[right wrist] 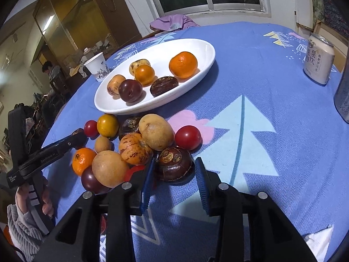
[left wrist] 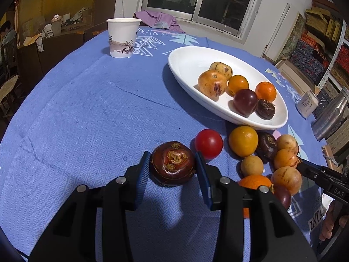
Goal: Organize fruits
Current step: 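Carry both mangosteens over the white plate with both tools, then lower both mangosteens onto the plate and open both tools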
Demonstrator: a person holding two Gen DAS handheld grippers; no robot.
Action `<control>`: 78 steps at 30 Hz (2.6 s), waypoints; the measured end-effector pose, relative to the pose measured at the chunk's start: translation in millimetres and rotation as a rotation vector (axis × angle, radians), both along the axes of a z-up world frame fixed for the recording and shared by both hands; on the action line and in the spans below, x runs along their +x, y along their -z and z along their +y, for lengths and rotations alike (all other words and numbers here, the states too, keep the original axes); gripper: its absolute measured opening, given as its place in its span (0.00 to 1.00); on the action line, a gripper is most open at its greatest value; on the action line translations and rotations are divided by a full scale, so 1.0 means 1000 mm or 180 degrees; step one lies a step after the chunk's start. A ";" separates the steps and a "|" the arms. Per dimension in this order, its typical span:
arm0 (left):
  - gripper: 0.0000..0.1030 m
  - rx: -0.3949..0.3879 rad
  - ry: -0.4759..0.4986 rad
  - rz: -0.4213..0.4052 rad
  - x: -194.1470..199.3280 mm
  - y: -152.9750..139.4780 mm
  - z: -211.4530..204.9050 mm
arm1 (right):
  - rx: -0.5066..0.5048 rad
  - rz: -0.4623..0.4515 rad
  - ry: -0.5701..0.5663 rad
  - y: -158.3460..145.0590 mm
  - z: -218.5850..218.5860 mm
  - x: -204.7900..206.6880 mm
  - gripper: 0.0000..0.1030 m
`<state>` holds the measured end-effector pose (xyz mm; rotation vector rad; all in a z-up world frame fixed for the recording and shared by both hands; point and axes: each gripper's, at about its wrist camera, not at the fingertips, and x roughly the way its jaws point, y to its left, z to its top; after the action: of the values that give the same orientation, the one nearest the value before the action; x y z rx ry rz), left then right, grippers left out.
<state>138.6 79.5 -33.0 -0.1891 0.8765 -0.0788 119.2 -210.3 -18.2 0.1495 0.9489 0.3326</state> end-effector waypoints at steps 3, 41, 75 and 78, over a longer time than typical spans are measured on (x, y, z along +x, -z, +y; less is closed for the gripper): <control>0.40 -0.0007 -0.0002 0.0002 0.001 0.000 0.000 | 0.0037 0.0028 0.0002 0.002 0.000 0.003 0.40; 0.40 -0.0078 0.0018 -0.0345 0.108 -0.058 -0.042 | -0.0433 -0.0286 0.0556 -0.037 -0.056 0.066 0.34; 0.67 0.0010 -0.0214 -0.0402 0.126 -0.051 -0.025 | 0.0013 -0.0701 0.0084 -0.057 0.031 0.111 0.47; 0.70 0.0096 -0.0184 -0.0454 0.112 -0.058 -0.027 | 0.0177 -0.0775 0.0131 -0.073 0.017 0.096 0.48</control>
<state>250.8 52.8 25.0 -0.1783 0.7291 -0.0249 214.8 -193.4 54.7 0.1750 0.6953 0.3312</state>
